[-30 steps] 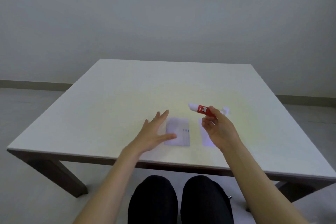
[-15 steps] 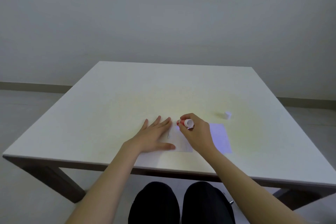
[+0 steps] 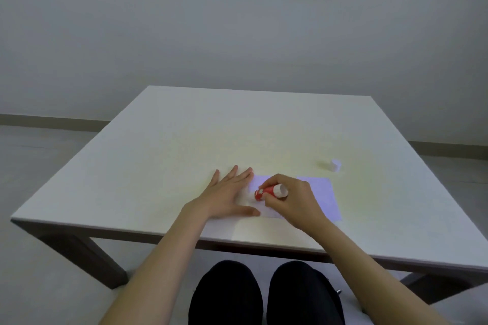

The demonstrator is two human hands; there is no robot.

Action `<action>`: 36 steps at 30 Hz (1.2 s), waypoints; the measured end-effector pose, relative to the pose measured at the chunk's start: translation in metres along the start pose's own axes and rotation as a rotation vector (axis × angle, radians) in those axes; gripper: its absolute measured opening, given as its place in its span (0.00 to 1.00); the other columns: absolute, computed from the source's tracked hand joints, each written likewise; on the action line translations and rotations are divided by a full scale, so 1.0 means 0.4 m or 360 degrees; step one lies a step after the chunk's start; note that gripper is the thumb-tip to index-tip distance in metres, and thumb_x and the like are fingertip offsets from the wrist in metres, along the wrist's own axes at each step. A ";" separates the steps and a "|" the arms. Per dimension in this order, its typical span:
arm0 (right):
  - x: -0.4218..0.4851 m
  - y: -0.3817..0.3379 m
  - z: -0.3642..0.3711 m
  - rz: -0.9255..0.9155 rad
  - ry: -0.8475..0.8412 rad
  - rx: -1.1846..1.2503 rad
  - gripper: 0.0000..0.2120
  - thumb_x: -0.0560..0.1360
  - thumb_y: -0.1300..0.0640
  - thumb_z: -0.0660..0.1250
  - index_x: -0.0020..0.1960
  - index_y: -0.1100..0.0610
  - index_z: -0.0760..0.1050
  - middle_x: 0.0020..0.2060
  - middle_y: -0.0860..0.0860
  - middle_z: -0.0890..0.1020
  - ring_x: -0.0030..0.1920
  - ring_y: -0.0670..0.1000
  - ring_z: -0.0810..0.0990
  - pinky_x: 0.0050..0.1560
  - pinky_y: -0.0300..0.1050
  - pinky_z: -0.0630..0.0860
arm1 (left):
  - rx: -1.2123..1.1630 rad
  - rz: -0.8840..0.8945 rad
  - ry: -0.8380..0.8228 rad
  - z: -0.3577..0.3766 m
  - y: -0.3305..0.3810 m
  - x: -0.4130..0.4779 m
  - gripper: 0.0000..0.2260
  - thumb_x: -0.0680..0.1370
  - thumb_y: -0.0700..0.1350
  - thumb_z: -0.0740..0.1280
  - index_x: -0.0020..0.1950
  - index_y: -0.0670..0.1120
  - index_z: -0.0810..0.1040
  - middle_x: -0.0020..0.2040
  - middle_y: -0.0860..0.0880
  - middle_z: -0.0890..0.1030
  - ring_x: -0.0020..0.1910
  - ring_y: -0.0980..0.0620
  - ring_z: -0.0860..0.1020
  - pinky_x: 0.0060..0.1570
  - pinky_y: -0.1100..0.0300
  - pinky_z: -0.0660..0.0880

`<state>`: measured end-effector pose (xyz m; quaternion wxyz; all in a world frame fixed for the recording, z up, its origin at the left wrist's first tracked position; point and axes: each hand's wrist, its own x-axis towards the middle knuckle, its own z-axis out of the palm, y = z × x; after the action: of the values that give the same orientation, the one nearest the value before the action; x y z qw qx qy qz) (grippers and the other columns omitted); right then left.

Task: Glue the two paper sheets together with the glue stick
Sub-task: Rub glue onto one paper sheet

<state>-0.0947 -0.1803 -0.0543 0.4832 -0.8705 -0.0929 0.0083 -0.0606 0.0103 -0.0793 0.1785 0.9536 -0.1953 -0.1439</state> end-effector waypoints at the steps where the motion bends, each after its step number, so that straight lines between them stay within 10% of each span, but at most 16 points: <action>1: -0.006 -0.003 0.000 -0.0004 -0.0092 -0.0006 0.04 0.70 0.57 0.69 0.44 0.51 0.80 0.40 0.51 0.86 0.41 0.54 0.83 0.44 0.51 0.80 | -0.0008 -0.0001 0.0001 0.000 0.000 0.001 0.45 0.71 0.67 0.63 0.78 0.52 0.44 0.79 0.59 0.44 0.78 0.56 0.38 0.75 0.45 0.34; 8: 0.016 0.002 -0.021 0.0116 0.0229 0.0001 0.05 0.73 0.57 0.69 0.49 0.54 0.79 0.40 0.55 0.84 0.31 0.42 0.77 0.33 0.30 0.71 | 0.0017 -0.0006 -0.0012 -0.005 0.001 -0.003 0.44 0.72 0.66 0.63 0.78 0.52 0.44 0.79 0.59 0.44 0.78 0.55 0.38 0.75 0.46 0.34; 13: -0.017 -0.004 -0.038 0.0112 -0.0194 0.0022 0.05 0.70 0.62 0.68 0.44 0.55 0.81 0.34 0.54 0.85 0.28 0.45 0.81 0.32 0.34 0.74 | 0.0007 -0.0013 -0.0001 -0.001 0.003 -0.003 0.45 0.71 0.67 0.63 0.78 0.52 0.44 0.79 0.59 0.44 0.78 0.56 0.38 0.75 0.46 0.34; 20: 0.007 0.027 -0.061 0.0192 0.0183 -0.0027 0.04 0.70 0.58 0.71 0.44 0.53 0.81 0.36 0.50 0.85 0.33 0.59 0.80 0.39 0.53 0.80 | 0.0006 0.0000 0.0002 0.000 -0.003 -0.002 0.44 0.72 0.66 0.63 0.79 0.52 0.44 0.79 0.59 0.44 0.77 0.56 0.38 0.75 0.47 0.34; 24: -0.015 0.015 -0.080 0.0126 -0.0176 -0.0103 0.05 0.69 0.63 0.70 0.43 0.55 0.81 0.35 0.49 0.83 0.28 0.47 0.77 0.36 0.49 0.79 | 0.0001 -0.0005 0.0012 0.004 -0.004 -0.002 0.44 0.71 0.66 0.63 0.78 0.52 0.44 0.79 0.60 0.44 0.77 0.57 0.38 0.75 0.47 0.34; 32: -0.021 0.021 -0.119 0.0086 -0.0085 -0.0245 0.07 0.70 0.63 0.68 0.43 0.54 0.82 0.38 0.45 0.83 0.34 0.37 0.78 0.36 0.26 0.71 | 0.0005 -0.0018 -0.0007 0.003 -0.004 -0.001 0.45 0.71 0.66 0.63 0.78 0.53 0.43 0.79 0.60 0.43 0.77 0.57 0.38 0.75 0.47 0.34; 36: -0.030 0.017 -0.151 0.0104 -0.0318 -0.0283 0.07 0.69 0.62 0.69 0.41 0.50 0.82 0.40 0.47 0.85 0.38 0.43 0.80 0.42 0.37 0.76 | 0.0009 -0.0017 -0.0009 0.005 -0.002 0.000 0.45 0.71 0.66 0.63 0.78 0.53 0.43 0.79 0.60 0.43 0.77 0.57 0.38 0.75 0.47 0.34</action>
<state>-0.0991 -0.2367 -0.0287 0.3919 -0.9073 -0.1125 0.1023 -0.0610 0.0105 -0.0813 0.1745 0.9547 -0.1911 -0.1471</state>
